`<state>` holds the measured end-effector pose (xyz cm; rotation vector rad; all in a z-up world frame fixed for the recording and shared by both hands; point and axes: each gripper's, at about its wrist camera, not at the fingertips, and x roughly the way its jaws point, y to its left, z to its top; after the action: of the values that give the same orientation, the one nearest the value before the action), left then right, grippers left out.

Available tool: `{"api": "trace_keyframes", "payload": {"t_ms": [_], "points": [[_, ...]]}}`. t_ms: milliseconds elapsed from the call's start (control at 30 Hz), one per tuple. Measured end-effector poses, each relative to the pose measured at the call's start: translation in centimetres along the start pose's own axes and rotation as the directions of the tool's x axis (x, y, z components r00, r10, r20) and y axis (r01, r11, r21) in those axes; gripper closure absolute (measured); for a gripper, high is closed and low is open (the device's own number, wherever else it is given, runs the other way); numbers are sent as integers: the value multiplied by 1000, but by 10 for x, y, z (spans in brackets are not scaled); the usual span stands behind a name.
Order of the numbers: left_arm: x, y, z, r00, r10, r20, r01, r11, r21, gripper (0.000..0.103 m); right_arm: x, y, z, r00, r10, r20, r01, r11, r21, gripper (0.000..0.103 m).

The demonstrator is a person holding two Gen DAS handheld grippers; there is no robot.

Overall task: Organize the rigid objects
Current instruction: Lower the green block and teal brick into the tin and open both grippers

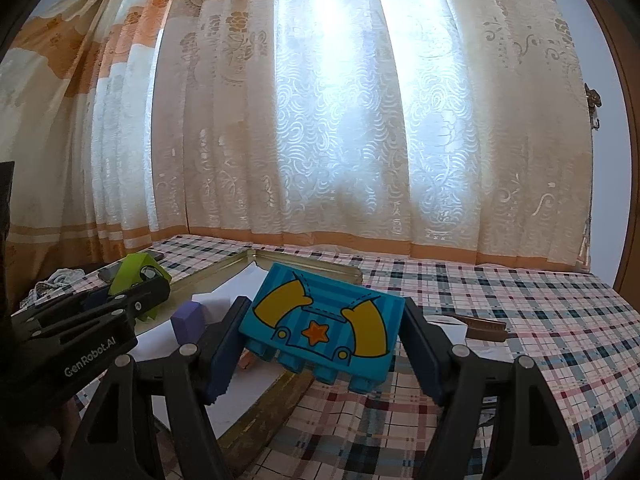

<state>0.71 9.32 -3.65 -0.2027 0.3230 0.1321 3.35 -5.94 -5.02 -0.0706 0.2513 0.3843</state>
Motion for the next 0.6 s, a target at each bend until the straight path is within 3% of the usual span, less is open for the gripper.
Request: {"api": "trace_keyframes", "payload": {"t_ms": [300,600], "points": [[3,11,2,1000,21,-13,-21,1000,-4,72,3,7,1,999,32,-10,-32,999,-10,28],[25,24,22,994,47,-102,-42,998,52,72,43,14,19,982,137,-129,-135,991,25,28]]}}
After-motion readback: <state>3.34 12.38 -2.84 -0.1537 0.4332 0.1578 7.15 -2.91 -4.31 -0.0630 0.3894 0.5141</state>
